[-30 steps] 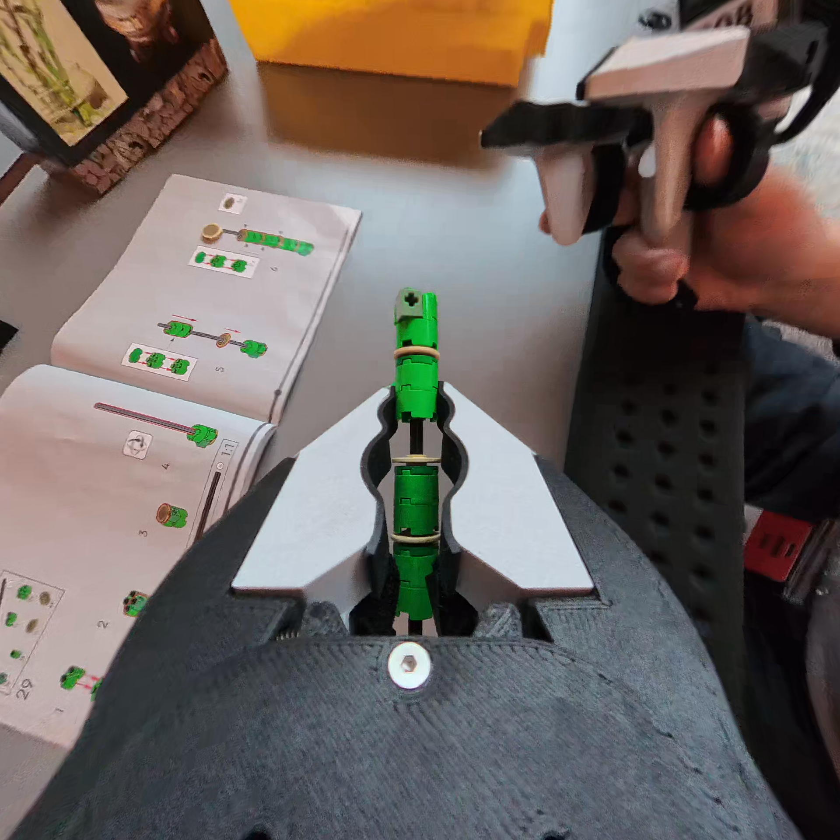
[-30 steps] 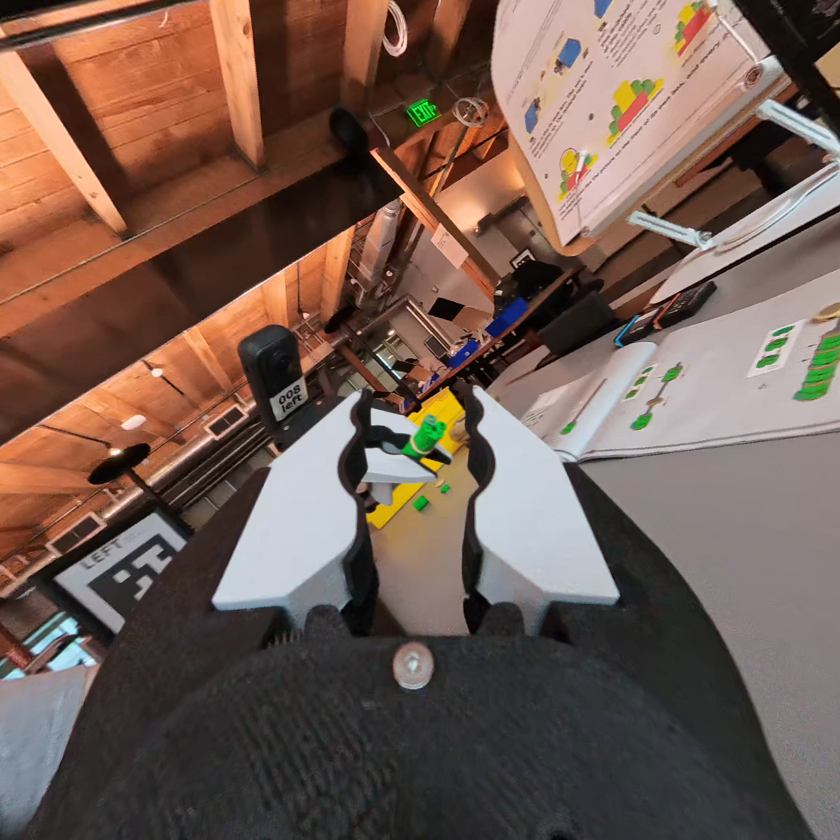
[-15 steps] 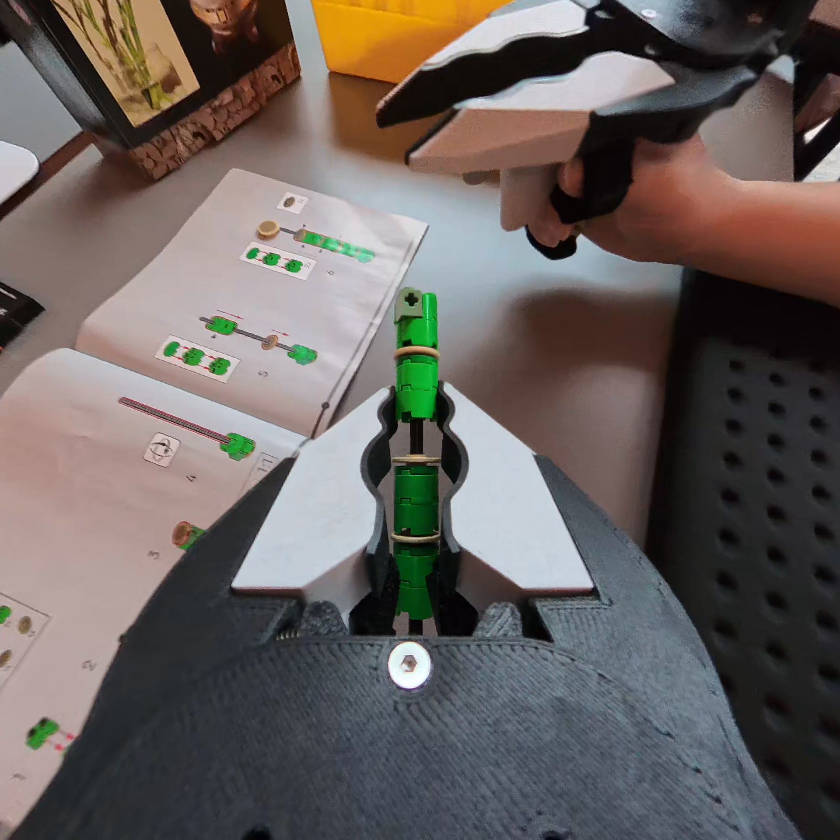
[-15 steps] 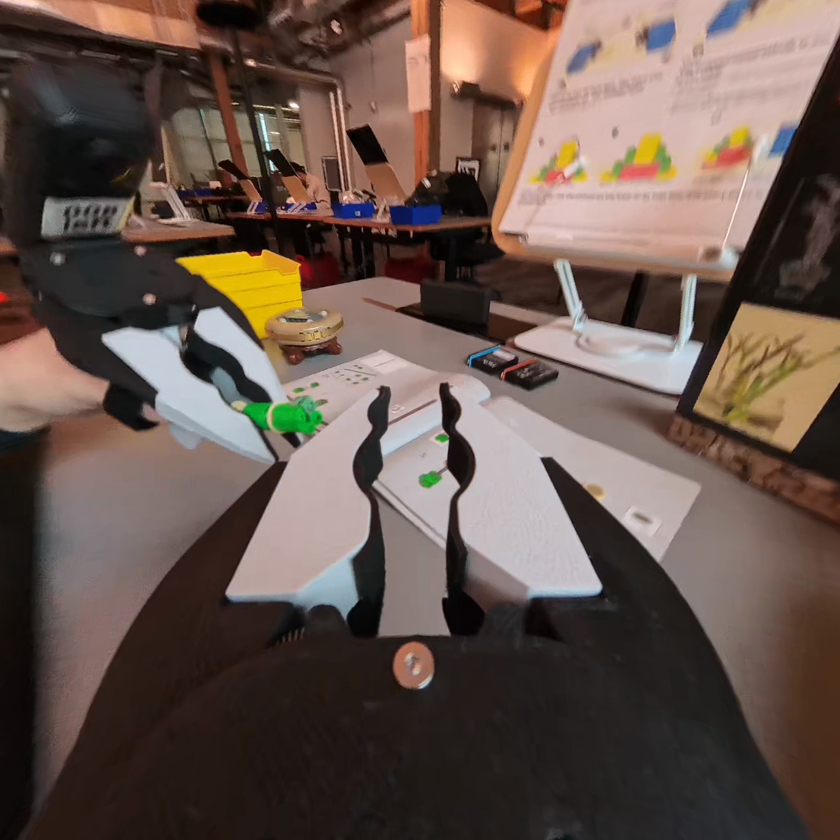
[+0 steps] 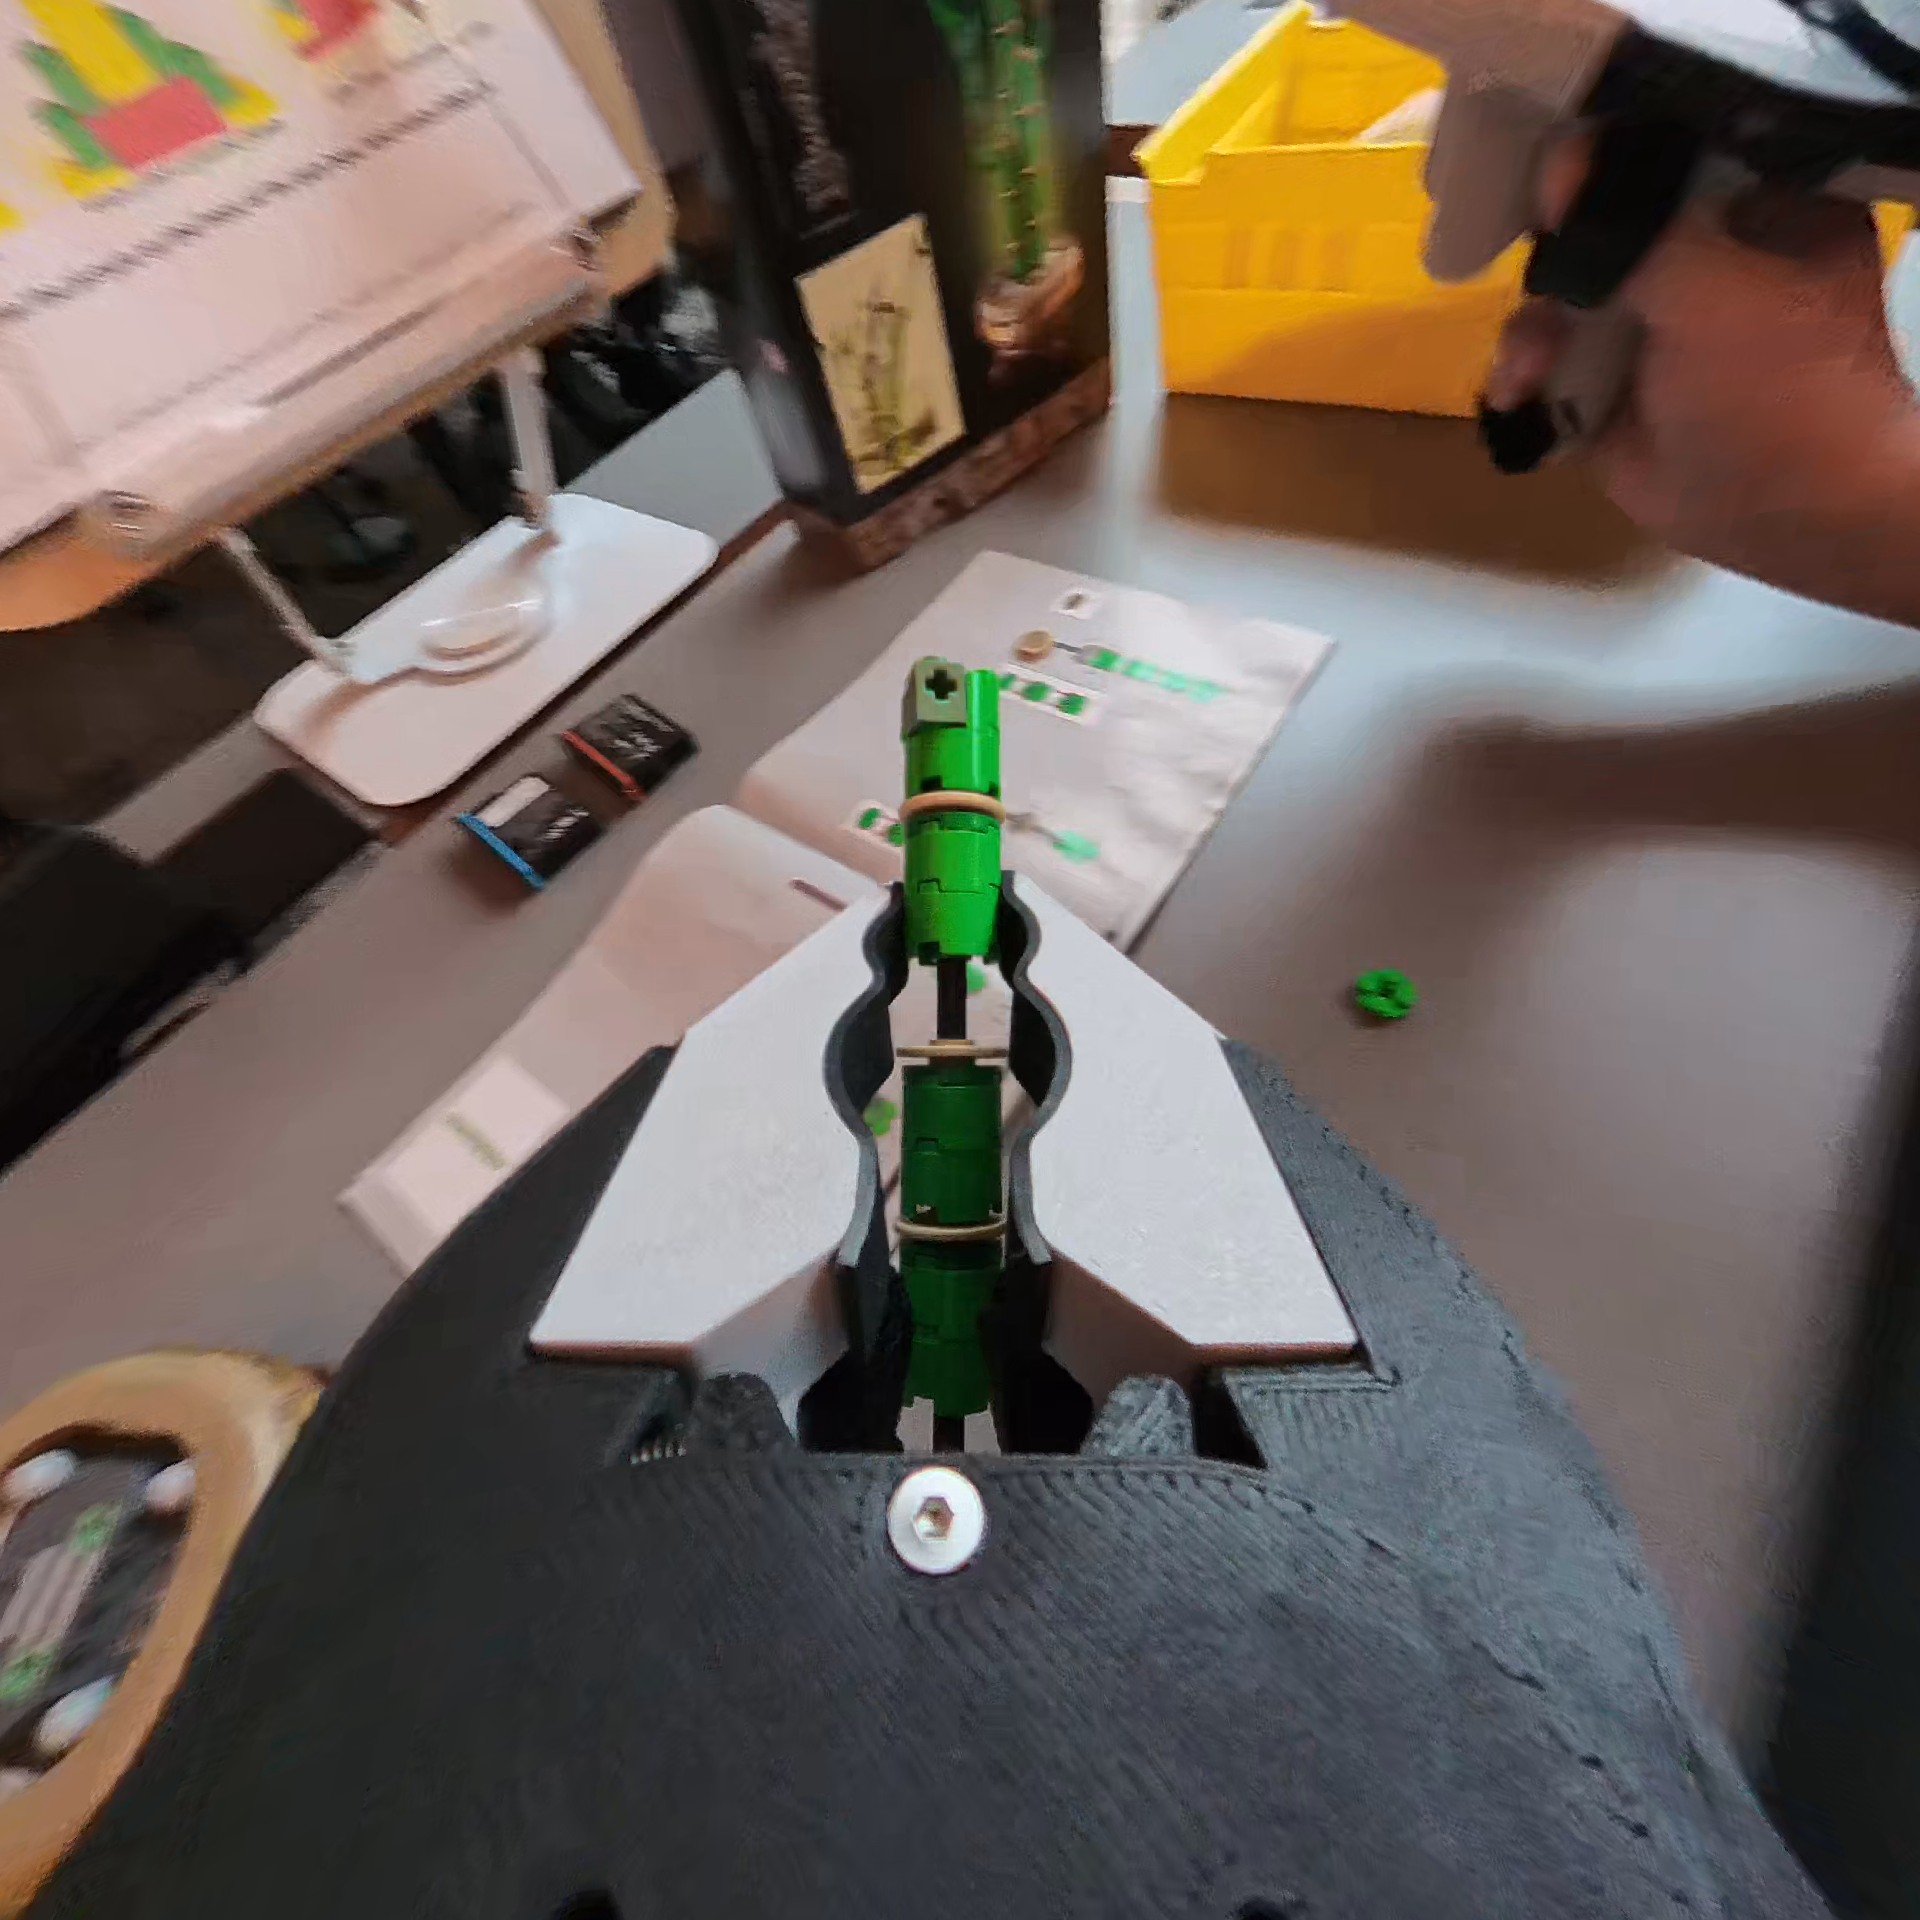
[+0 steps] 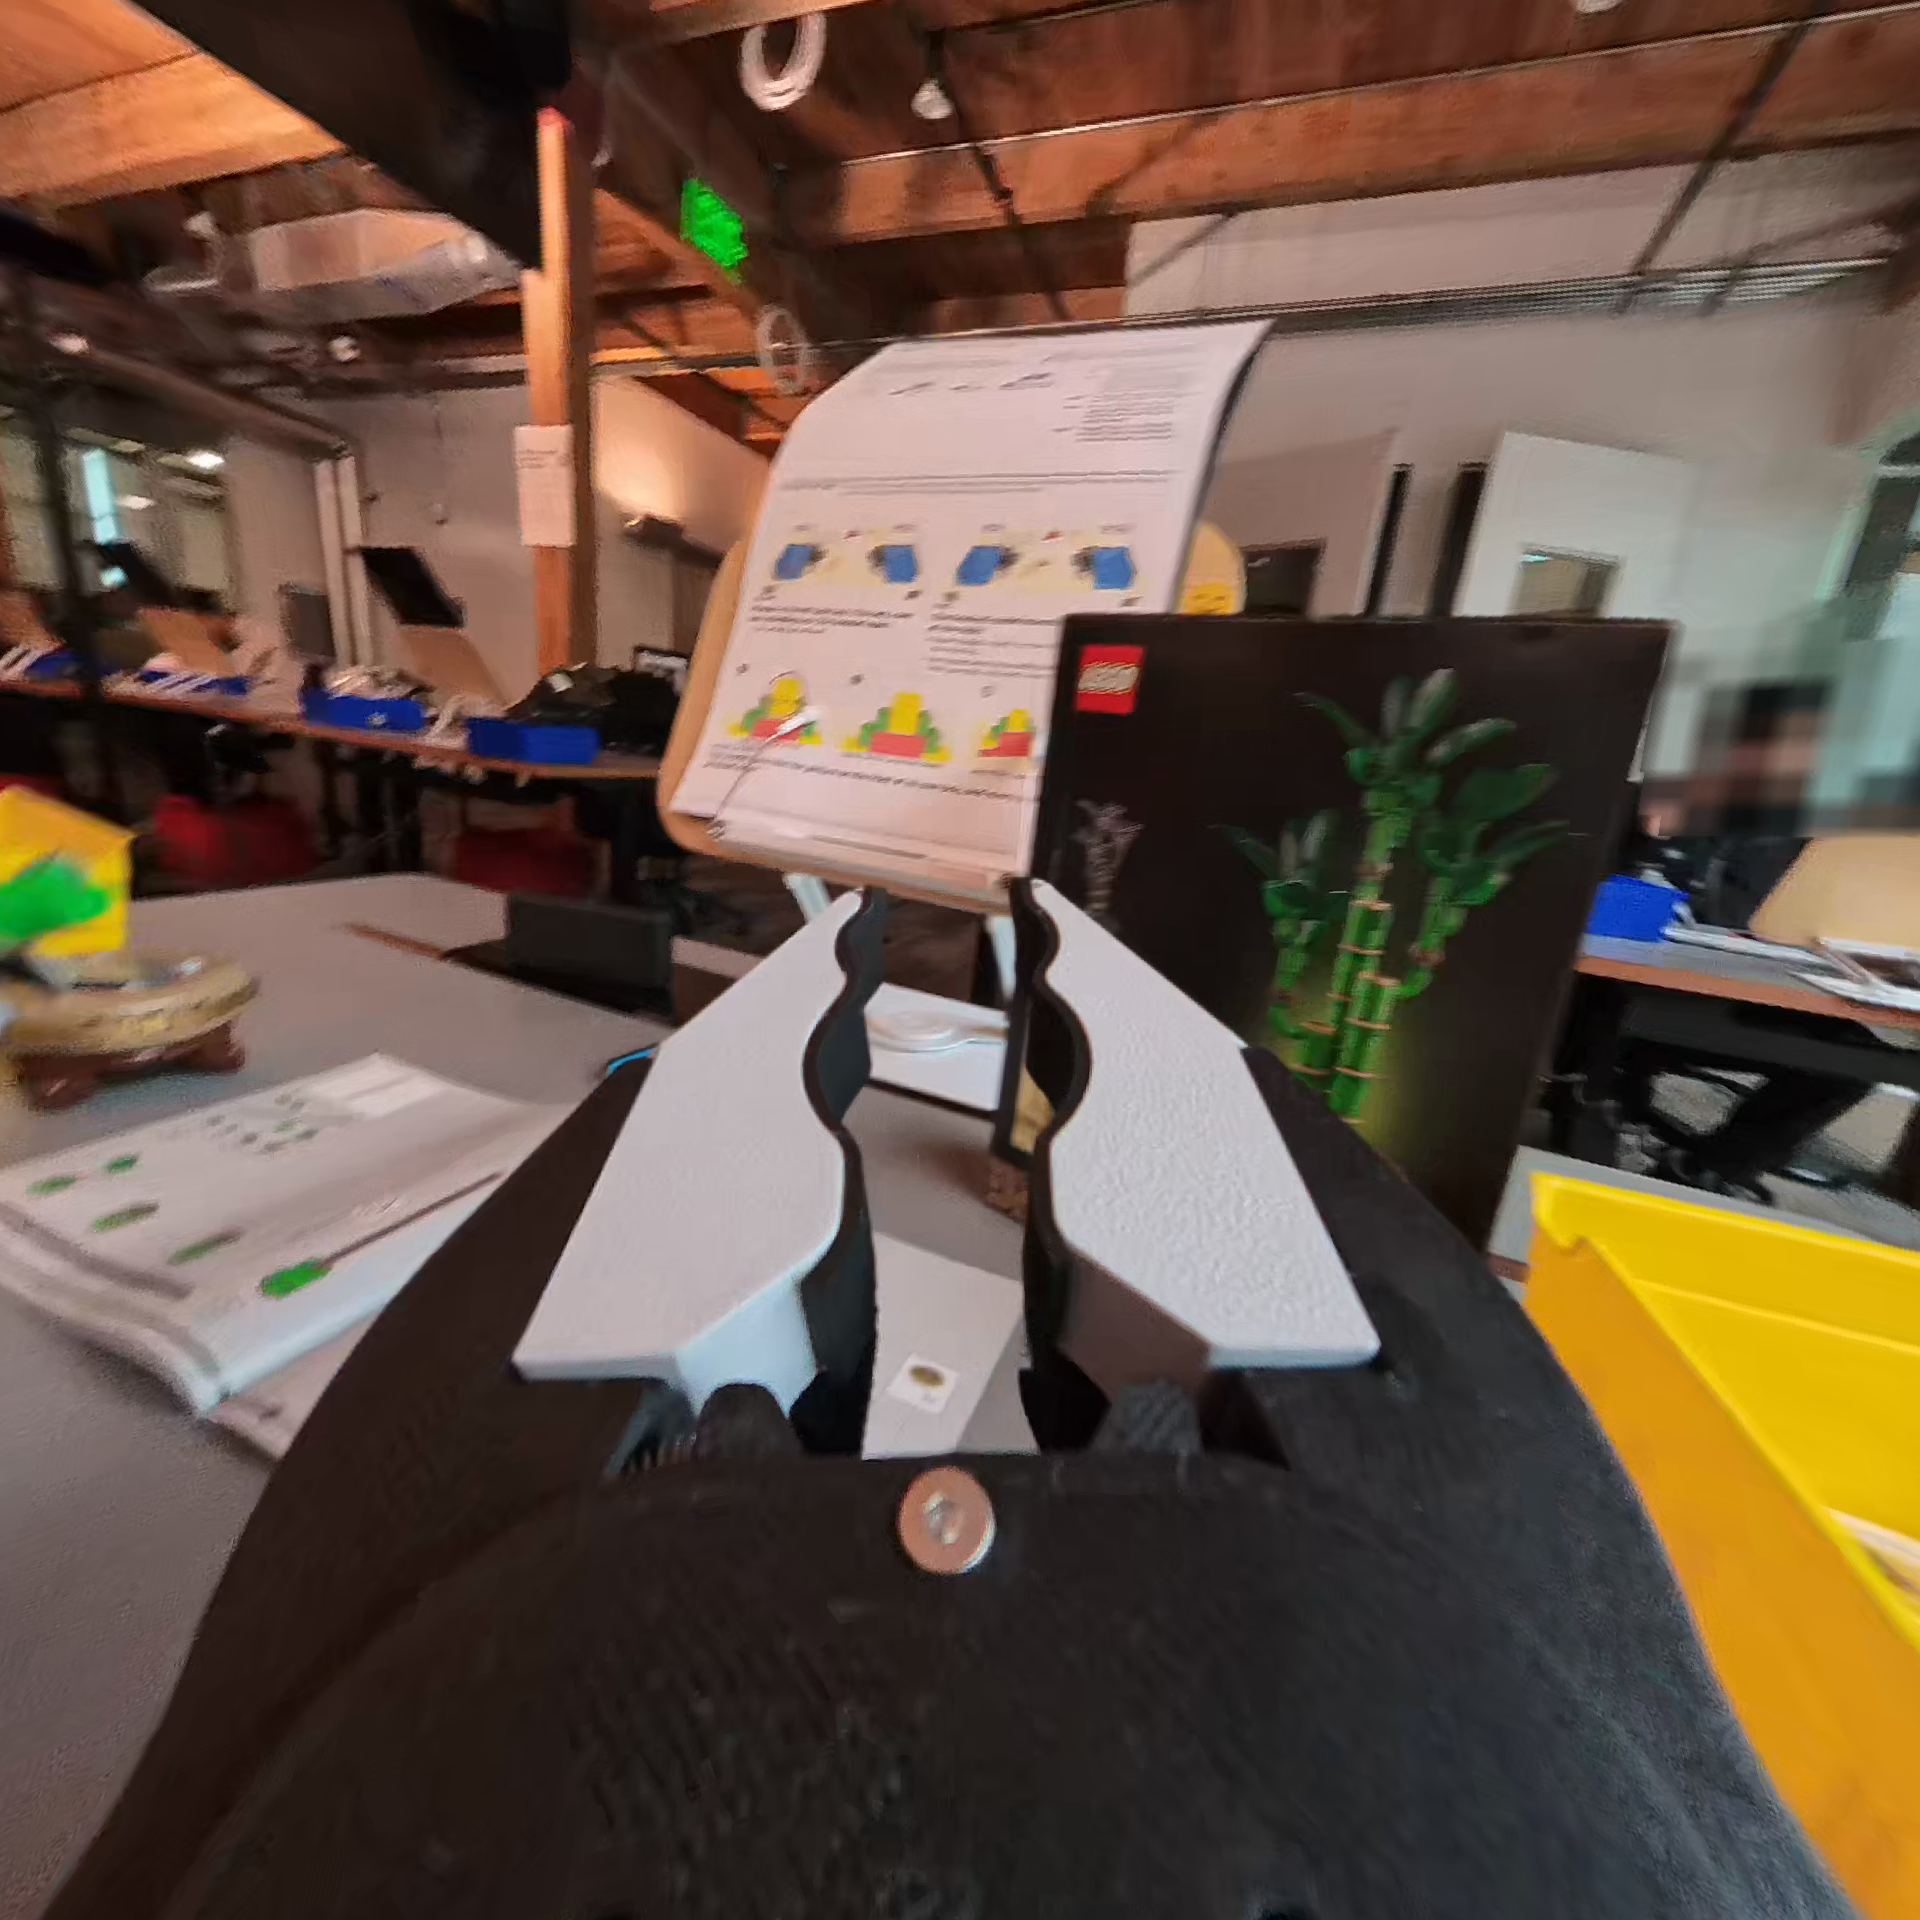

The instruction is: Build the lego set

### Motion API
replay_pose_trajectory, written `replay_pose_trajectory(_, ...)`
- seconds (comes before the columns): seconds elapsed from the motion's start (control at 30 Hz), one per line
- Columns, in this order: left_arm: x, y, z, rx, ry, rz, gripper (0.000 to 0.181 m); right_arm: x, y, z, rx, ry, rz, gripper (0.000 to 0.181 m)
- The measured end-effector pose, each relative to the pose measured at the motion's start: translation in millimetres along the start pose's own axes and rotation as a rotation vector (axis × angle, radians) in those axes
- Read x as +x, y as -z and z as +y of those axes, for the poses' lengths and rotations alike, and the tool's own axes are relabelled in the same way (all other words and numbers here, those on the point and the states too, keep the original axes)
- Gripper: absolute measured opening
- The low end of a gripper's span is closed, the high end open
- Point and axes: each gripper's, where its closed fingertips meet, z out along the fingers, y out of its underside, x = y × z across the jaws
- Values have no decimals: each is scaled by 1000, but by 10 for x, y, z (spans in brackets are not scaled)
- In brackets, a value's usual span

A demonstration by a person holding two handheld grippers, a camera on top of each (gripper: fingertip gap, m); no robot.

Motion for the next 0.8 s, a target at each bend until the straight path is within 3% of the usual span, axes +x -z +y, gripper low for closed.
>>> replay_pose_trajectory(0.17, -394, 187, -128, 175, 97, -130, 13, -769, 79, 192, -94, -50, -280, 23)
replay_pose_trajectory(0.27, -384, 126, -275, 251, 171, -61, 13, -764, 137, -2, 22, 163, -220, 20)
replay_pose_trajectory(0.43, -254, -140, -767, 199, 35, 23, 14, -730, 115, -57, 26, 68, -278, 26)
replay_pose_trajectory(0.5, -239, -169, -1077, 172, -36, 19, 14, -681, 74, -300, 72, 47, -298, 36)
replay_pose_trajectory(0.63, -156, -85, -1590, 212, -67, 4, 14, -912, -243, -1169, 124, 95, -456, 48)
replay_pose_trajectory(0.73, -38, -19, -1701, 267, -34, 27, 13, -1200, -471, -1737, 149, 53, -596, 52)
replay_pose_trajectory(0.8, -49, -18, -1633, 237, -46, 4, 13, -1291, -522, -1863, 136, 2, -619, 58)
